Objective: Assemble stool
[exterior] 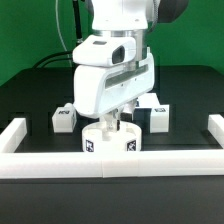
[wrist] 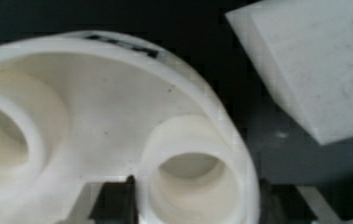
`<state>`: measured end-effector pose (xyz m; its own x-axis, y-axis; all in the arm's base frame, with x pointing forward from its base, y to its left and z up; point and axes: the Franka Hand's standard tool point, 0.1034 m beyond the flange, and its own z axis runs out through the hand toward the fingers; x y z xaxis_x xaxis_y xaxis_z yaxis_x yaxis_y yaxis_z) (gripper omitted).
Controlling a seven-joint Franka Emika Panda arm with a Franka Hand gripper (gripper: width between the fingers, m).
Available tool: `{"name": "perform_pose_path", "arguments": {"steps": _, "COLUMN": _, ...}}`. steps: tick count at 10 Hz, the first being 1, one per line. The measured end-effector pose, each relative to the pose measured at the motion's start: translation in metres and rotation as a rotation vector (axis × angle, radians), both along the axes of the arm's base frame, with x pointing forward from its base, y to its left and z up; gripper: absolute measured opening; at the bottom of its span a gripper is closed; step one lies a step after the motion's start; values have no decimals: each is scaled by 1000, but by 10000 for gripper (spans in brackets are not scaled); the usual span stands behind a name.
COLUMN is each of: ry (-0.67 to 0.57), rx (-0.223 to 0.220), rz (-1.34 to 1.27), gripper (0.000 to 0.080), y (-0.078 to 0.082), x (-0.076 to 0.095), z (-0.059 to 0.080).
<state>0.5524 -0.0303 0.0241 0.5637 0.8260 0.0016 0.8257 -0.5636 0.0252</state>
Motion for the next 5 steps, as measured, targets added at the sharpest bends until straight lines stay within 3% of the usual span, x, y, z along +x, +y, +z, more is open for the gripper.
{"name": "perform_pose_path", "arguments": {"steps": 5, "ry": 0, "rx": 0, "rz": 0, "gripper": 320, "y": 0, "x": 0, "z": 0}}
